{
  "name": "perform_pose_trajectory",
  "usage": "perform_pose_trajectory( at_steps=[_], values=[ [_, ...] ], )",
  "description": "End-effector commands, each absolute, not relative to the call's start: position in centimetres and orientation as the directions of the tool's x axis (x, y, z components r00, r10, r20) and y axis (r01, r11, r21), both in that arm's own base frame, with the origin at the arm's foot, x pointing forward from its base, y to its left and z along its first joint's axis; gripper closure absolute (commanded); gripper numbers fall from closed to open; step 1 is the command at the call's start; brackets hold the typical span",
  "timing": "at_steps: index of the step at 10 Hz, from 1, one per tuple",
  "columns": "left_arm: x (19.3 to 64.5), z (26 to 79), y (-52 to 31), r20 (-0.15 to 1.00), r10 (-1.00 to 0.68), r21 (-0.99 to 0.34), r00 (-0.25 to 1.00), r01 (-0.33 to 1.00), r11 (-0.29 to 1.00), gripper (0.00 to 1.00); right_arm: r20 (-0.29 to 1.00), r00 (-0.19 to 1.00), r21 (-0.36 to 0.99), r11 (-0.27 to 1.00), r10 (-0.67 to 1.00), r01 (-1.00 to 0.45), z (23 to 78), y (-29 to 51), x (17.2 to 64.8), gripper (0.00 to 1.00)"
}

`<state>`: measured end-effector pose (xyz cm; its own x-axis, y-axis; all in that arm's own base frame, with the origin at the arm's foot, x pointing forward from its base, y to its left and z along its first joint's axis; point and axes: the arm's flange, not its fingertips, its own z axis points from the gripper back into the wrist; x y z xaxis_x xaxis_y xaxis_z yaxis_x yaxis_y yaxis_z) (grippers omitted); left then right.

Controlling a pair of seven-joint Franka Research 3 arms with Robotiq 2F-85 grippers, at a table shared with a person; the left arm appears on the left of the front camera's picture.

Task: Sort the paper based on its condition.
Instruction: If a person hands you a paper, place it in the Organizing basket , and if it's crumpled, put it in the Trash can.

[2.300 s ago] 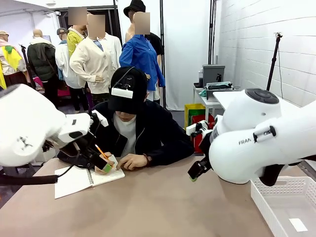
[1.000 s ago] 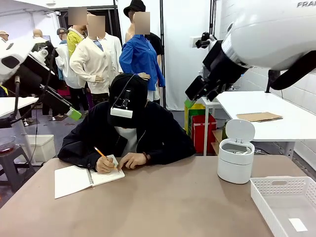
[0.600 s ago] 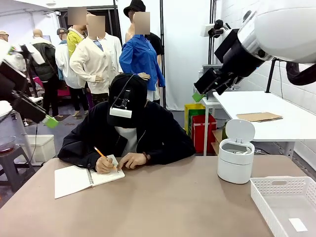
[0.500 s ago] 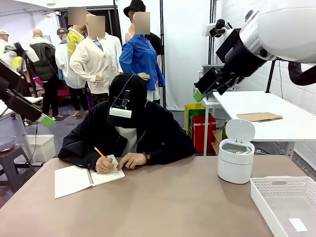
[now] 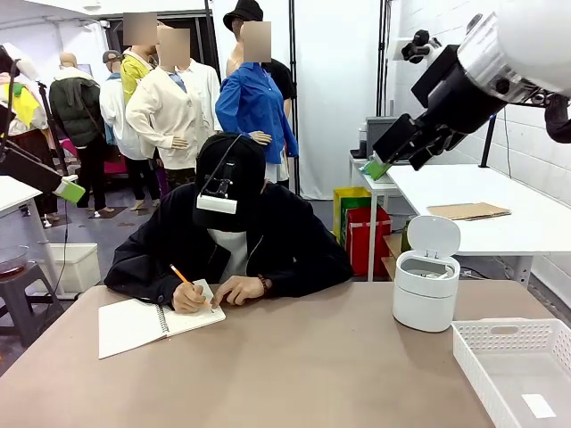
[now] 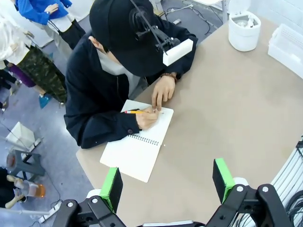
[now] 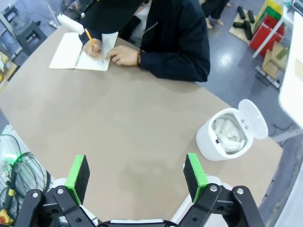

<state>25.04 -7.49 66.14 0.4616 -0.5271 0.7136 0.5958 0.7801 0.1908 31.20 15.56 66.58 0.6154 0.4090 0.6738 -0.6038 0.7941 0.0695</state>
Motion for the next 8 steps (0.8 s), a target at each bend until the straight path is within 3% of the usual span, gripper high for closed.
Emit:
perform_pose_trajectory(
  at_steps=[1,3,4,8],
  values=[
    [26.3,67.1,-7.7,0.738,-0.526,0.199,0.422,0.609,0.768,0.00,0.696,0.601,0.107,0.771,0.393,-0.628,67.2,14.5,31.3,0.00],
    [26.9,66.9,-7.6,0.745,-0.536,0.209,0.397,0.624,0.753,0.00,0.711,0.562,0.068,0.754,0.422,-0.653,66.6,15.1,31.1,0.00],
    [25.8,66.9,-7.8,0.734,-0.522,0.198,0.435,0.599,0.776,0.00,0.692,0.611,0.093,0.791,0.385,-0.605,67.3,14.9,31.1,0.00],
    [25.8,66.9,-7.8,0.734,-0.522,0.198,0.435,0.599,0.776,0.00,0.692,0.611,0.093,0.791,0.385,-0.605,67.3,14.9,31.1,0.00]
  ],
)
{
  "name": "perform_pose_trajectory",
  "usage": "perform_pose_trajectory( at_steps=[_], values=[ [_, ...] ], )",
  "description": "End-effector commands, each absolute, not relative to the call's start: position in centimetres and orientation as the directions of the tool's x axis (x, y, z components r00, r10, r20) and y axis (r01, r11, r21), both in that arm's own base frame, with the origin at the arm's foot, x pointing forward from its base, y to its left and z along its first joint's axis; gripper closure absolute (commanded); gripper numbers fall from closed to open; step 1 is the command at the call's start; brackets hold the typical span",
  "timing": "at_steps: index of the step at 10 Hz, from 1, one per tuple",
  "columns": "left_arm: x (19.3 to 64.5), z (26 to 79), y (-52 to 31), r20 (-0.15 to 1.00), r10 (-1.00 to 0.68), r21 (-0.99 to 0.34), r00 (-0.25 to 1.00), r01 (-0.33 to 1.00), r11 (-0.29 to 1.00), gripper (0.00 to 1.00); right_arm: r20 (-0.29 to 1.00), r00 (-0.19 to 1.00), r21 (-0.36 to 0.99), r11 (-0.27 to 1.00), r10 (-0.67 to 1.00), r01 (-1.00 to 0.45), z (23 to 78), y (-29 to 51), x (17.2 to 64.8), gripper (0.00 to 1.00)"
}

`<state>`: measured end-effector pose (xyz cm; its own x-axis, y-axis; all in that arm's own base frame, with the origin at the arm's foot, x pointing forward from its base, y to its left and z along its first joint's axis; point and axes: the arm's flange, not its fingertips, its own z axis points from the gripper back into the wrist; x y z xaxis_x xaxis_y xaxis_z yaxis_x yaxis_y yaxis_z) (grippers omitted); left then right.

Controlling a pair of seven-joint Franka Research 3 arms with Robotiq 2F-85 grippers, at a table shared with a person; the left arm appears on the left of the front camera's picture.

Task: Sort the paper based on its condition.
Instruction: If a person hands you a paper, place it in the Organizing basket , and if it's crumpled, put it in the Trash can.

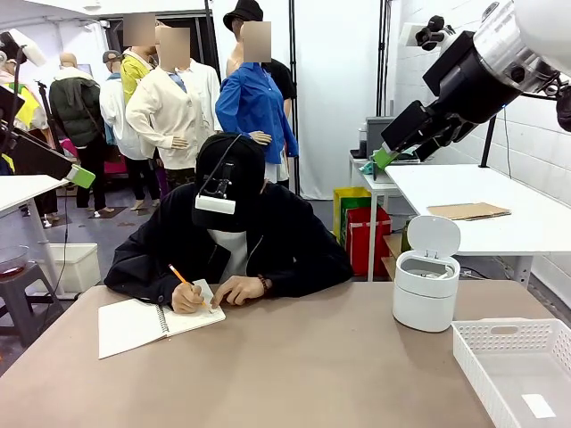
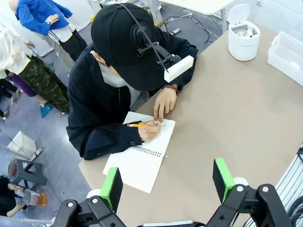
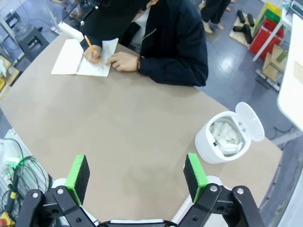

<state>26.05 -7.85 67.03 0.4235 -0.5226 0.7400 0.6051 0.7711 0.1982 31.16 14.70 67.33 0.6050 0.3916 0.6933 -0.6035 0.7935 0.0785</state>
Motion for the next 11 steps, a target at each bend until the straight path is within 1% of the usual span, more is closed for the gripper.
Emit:
perform_pose_trajectory(
  at_steps=[1,7,8,9,11],
  values=[
    [25.8,66.9,-7.8,0.734,-0.522,0.198,0.435,0.599,0.776,0.00,0.692,0.611,0.093,0.791,0.385,-0.605,67.3,14.9,31.1,0.00],
    [26.0,67.0,-7.8,0.740,-0.523,0.198,0.424,0.605,0.771,0.00,0.692,0.611,0.093,0.791,0.385,-0.605,67.3,14.9,31.1,0.00],
    [26.1,67.3,-7.6,0.722,-0.477,0.138,0.501,0.572,0.809,0.00,0.692,0.611,0.093,0.791,0.385,-0.605,67.3,14.9,31.1,0.00],
    [26.0,67.6,-7.4,0.706,-0.457,0.101,0.541,0.562,0.821,0.00,0.692,0.611,0.093,0.791,0.385,-0.605,67.3,14.9,31.1,0.00],
    [25.7,68.3,-7.1,0.667,-0.461,0.081,0.585,0.558,0.826,0.00,0.692,0.611,0.093,0.791,0.385,-0.605,67.3,14.9,31.1,0.00]
  ],
)
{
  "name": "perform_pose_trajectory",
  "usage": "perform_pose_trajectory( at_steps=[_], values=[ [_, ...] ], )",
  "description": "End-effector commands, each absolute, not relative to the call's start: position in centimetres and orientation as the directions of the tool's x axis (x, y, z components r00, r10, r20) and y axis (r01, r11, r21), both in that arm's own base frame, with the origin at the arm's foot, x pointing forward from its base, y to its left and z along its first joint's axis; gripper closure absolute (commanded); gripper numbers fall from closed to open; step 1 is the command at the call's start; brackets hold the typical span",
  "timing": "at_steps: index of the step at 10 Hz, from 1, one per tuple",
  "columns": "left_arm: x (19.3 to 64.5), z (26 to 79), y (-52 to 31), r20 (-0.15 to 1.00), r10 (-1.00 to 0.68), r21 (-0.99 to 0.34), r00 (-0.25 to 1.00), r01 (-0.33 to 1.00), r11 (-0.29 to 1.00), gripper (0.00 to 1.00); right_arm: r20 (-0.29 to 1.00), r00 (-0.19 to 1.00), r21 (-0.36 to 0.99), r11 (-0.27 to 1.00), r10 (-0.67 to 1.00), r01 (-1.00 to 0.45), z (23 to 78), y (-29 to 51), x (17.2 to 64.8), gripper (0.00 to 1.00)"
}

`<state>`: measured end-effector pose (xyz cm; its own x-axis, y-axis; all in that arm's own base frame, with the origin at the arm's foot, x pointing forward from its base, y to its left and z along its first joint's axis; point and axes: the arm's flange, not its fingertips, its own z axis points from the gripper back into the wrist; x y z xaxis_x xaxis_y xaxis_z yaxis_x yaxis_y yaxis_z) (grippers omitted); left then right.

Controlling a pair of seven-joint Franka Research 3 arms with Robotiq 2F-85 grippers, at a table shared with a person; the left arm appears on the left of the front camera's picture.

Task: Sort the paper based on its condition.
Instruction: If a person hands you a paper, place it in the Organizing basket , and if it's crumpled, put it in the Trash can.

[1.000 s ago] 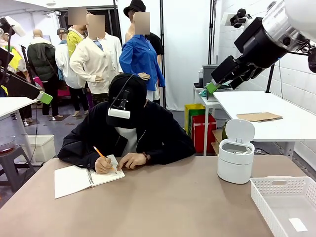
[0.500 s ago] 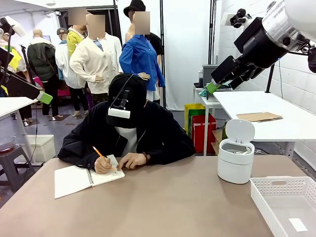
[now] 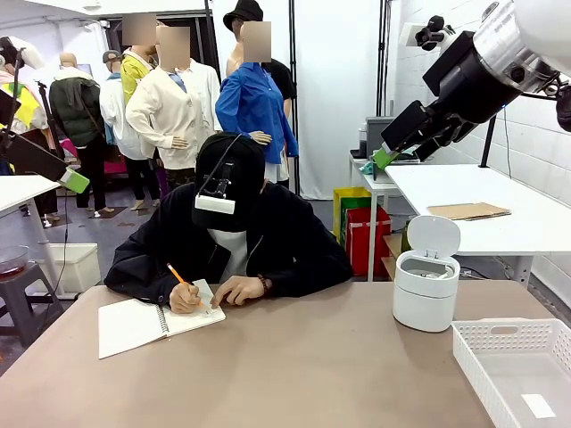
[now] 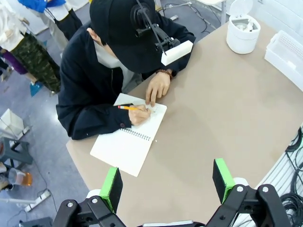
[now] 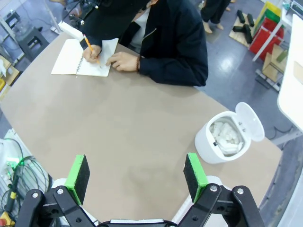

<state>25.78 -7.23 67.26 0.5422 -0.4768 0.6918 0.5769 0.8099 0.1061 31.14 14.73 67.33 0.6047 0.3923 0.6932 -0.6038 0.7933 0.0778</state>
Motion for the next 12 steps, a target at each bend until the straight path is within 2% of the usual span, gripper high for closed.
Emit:
perform_pose_trajectory(
  at_steps=[1,4,8,12],
  values=[
    [25.56,68.58,-6.86,0.671,-0.459,0.102,0.582,0.542,0.834,0.00,0.692,0.611,0.093,0.791,0.385,-0.605,67.29,14.87,31.13,0.00],
    [25.22,69.12,-6.27,0.678,-0.452,0.156,0.580,0.487,0.859,0.00,0.692,0.611,0.093,0.791,0.385,-0.605,67.29,14.87,31.13,0.00],
    [25.06,68.86,-6.45,0.679,-0.474,0.189,0.561,0.490,0.851,0.00,0.692,0.611,0.093,0.791,0.385,-0.605,67.29,14.87,31.13,0.00],
    [25.23,69.03,-6.22,0.679,-0.476,0.162,0.559,0.518,0.840,0.00,0.692,0.611,0.093,0.791,0.385,-0.605,67.29,14.87,31.13,0.00]
  ],
)
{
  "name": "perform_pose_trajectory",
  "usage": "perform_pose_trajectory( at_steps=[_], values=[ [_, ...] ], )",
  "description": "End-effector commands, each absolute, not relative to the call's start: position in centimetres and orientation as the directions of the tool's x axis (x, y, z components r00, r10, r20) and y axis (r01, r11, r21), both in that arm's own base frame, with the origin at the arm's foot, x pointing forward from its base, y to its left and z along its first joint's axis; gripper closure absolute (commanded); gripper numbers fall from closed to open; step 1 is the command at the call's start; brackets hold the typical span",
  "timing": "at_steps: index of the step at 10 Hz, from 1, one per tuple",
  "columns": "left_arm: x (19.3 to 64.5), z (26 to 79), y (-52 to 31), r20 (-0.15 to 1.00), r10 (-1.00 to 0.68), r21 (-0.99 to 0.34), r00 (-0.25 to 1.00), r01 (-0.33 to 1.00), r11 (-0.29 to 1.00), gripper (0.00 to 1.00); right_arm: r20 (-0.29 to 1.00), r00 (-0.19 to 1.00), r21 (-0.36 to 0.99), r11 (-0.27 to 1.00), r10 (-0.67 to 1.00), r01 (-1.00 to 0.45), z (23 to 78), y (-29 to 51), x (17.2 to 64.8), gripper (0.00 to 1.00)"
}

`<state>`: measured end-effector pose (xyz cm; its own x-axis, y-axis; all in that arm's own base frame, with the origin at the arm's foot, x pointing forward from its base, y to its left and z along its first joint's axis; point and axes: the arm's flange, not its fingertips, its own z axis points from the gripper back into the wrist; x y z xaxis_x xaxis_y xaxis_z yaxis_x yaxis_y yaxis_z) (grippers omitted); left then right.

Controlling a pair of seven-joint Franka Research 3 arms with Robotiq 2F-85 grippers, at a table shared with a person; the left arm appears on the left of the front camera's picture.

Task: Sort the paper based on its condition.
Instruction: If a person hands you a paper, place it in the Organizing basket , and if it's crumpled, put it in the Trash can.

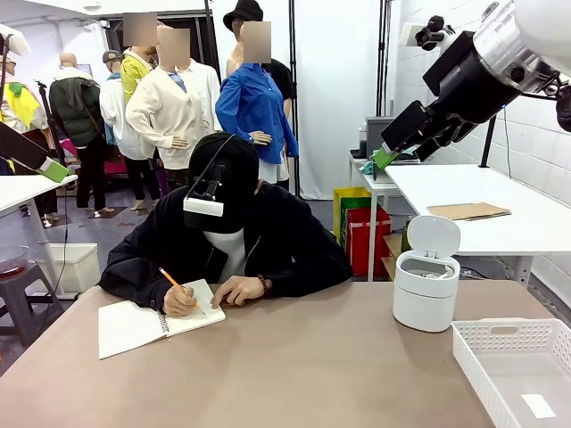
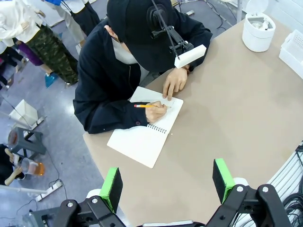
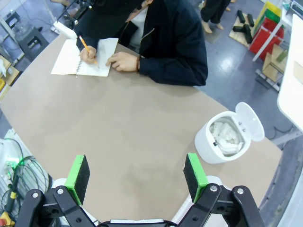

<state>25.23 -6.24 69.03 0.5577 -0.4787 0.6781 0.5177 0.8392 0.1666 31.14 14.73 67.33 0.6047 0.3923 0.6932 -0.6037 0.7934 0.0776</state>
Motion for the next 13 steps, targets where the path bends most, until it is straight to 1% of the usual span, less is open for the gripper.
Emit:
perform_pose_trajectory(
  at_steps=[1,4,6,8,9,13],
  values=[
    [25.2,69.0,-6.2,0.679,-0.476,0.162,0.559,0.518,0.840,0.00,0.693,0.605,0.078,0.793,0.392,-0.604,67.3,14.7,31.1,0.00],
    [25.2,69.0,-6.2,0.679,-0.476,0.162,0.559,0.518,0.840,0.00,0.672,0.600,0.050,0.782,0.434,-0.621,67.1,16.2,29.7,0.00],
    [25.2,69.0,-6.2,0.679,-0.476,0.162,0.559,0.518,0.840,0.00,0.654,0.614,0.078,0.769,0.441,-0.634,66.9,17.0,29.2,0.00],
    [25.2,69.0,-6.2,0.679,-0.476,0.162,0.559,0.518,0.840,0.00,0.651,0.626,0.087,0.777,0.429,-0.623,66.8,16.9,29.5,0.00],
    [25.2,69.0,-6.2,0.679,-0.476,0.162,0.559,0.518,0.840,0.00,0.661,0.596,0.046,0.769,0.456,-0.638,67.0,17.2,29.4,0.00],
    [25.2,69.0,-6.2,0.679,-0.476,0.162,0.559,0.518,0.840,0.00,0.661,0.596,0.046,0.769,0.456,-0.638,67.0,17.2,29.4,0.00]
  ],
)
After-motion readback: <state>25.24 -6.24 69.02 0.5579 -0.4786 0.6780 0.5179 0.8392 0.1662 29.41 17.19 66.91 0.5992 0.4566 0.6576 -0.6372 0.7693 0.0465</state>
